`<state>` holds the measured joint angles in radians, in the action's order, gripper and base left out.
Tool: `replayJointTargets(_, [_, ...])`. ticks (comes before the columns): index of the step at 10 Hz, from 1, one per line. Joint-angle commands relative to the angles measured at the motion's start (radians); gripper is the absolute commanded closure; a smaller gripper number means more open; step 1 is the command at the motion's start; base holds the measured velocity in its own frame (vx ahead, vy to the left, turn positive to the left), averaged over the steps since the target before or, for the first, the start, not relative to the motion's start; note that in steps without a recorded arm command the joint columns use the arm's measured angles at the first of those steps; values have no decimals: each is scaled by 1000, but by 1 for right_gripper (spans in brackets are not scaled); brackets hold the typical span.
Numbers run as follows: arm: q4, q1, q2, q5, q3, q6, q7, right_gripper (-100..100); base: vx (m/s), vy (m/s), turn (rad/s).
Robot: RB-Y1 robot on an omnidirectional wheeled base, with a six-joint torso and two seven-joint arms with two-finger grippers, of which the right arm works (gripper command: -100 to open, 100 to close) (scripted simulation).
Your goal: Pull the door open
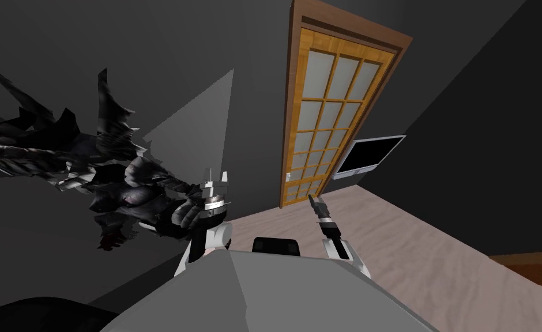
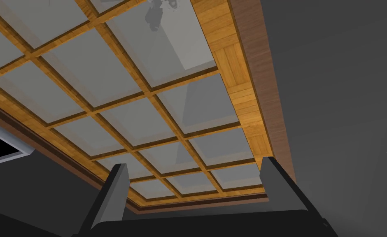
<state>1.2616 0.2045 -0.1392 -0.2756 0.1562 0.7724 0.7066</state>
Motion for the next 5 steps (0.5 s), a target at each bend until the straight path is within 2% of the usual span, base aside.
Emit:
replayJointTargets(1, [-39,-12,-3,-14,4,14,34,-100,99,9,88])
replayJointTargets(5, [-133,-35,-9,-47,13,49,111,-100,105,-6,74])
